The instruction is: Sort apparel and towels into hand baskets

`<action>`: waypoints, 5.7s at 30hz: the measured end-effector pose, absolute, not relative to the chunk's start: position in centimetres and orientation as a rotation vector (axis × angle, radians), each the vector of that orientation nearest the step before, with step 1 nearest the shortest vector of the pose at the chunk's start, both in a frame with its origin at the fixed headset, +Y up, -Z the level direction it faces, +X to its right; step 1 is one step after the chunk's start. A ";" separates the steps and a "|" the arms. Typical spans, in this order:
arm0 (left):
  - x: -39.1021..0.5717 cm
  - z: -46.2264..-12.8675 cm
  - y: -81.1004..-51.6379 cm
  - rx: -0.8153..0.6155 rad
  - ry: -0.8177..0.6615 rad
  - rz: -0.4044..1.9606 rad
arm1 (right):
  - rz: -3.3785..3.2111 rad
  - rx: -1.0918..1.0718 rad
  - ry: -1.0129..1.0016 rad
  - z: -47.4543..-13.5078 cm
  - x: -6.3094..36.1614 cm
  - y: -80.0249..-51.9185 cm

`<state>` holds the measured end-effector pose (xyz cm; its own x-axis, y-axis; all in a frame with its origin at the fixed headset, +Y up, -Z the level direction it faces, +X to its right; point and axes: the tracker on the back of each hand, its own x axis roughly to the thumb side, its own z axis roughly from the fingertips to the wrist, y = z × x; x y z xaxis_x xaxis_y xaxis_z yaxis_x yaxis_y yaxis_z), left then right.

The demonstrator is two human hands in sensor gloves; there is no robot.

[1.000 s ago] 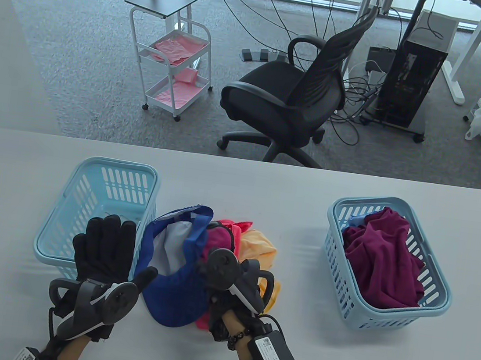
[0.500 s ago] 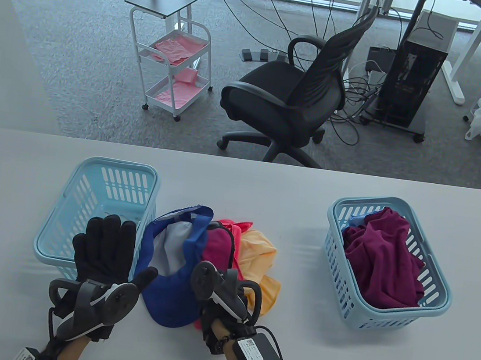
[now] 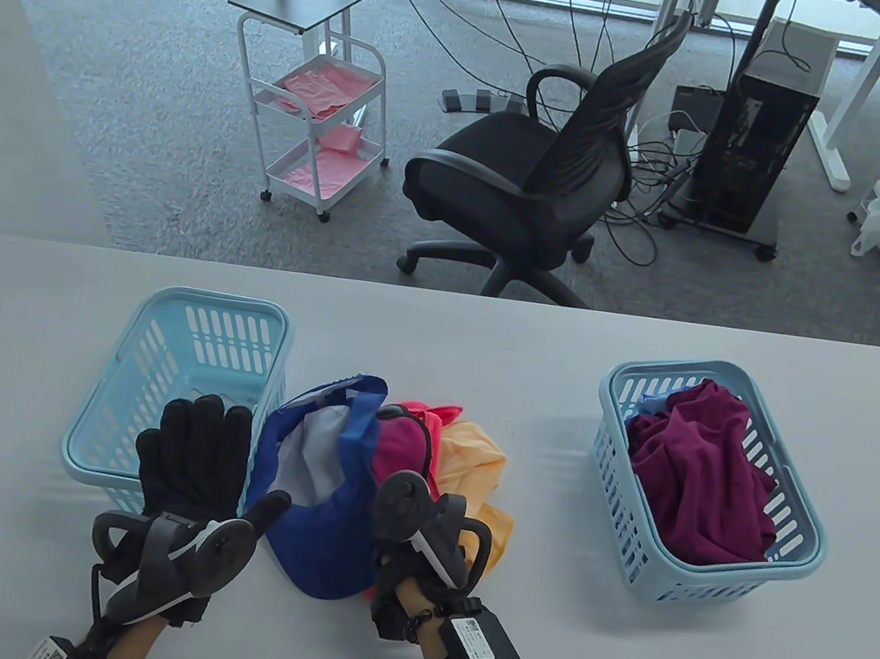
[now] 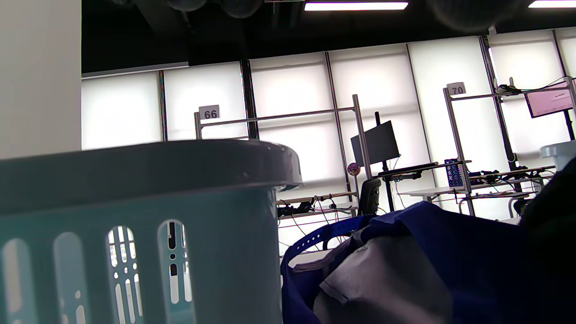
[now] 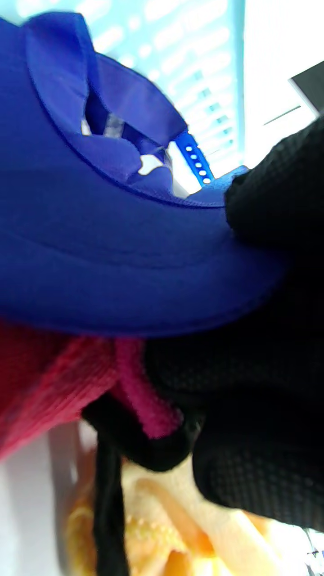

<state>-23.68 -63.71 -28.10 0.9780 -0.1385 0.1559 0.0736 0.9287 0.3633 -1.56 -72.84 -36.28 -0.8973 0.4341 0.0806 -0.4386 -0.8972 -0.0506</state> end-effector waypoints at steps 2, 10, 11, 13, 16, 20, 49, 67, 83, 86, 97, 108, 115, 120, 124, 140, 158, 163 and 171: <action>-23.7 -28.1 -63.7 0.362 -0.179 -0.110 | 2.661 0.092 -0.108 -36.2 -1.3 -72.3; -23.8 -28.2 -63.7 0.362 -0.172 -0.106 | 2.565 0.073 -0.215 -35.6 -0.5 -69.8; -23.8 -28.2 -63.7 0.362 -0.172 -0.107 | 2.551 0.068 -0.223 -35.5 -0.3 -69.5; -23.8 -28.2 -63.7 0.362 -0.174 -0.103 | 2.515 0.054 -0.245 -35.4 0.3 -68.9; -23.8 -28.2 -63.7 0.363 -0.176 -0.103 | 2.468 0.032 -0.284 -35.3 1.4 -67.9; -23.9 -28.2 -63.6 0.367 -0.172 -0.099 | 2.408 0.020 -0.329 -35.3 2.9 -66.9; -24.2 -28.2 -63.5 0.388 -0.164 -0.098 | 2.198 -0.373 -0.742 -33.1 21.0 -55.3; -24.1 -28.2 -63.5 0.382 -0.166 -0.101 | 2.812 -0.810 -0.805 -33.9 28.0 -55.5; -23.9 -28.2 -63.6 0.374 -0.170 -0.108 | 3.182 -0.977 -0.295 -38.9 26.4 -60.3; -23.9 -28.2 -63.6 0.373 -0.172 -0.109 | 3.166 -0.990 -0.268 -38.8 26.9 -60.3; -23.5 -28.2 -63.7 0.364 -0.186 -0.115 | 3.125 -0.881 -0.437 -36.9 25.6 -57.0; -23.4 -28.0 -63.6 0.379 -0.193 -0.108 | 3.110 -0.379 -0.629 -35.4 17.2 -54.6; -23.2 -27.9 -63.8 0.355 -0.196 -0.116 | 3.023 0.030 -0.510 -35.0 11.0 -58.1; -23.2 -28.0 -63.8 0.352 -0.195 -0.120 | 2.931 0.262 -0.341 -35.2 8.5 -63.3; -23.2 -28.0 -63.9 0.350 -0.198 -0.120 | 2.953 0.341 -0.284 -35.1 7.9 -66.3; -21.0 -27.3 -64.4 0.324 -0.281 -0.119 | 2.847 0.369 -0.181 -33.0 10.4 -66.6; -11.8 -30.8 -69.7 0.026 -0.446 -0.263 | 2.776 0.402 -0.227 -32.8 10.5 -66.3; -10.5 -32.0 -71.4 -0.044 -0.440 -0.305 | 2.771 0.413 -0.220 -32.8 10.4 -66.4; -9.3 -33.6 -73.6 -0.125 -0.424 -0.362 | 2.757 0.407 -0.227 -32.9 10.6 -66.4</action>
<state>-9.29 -73.56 -33.55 0.8486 -0.3169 0.4237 0.3685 0.9286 -0.0437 10.58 -66.38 -32.87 -0.8996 0.3115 0.3060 -0.3573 -0.9279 -0.1061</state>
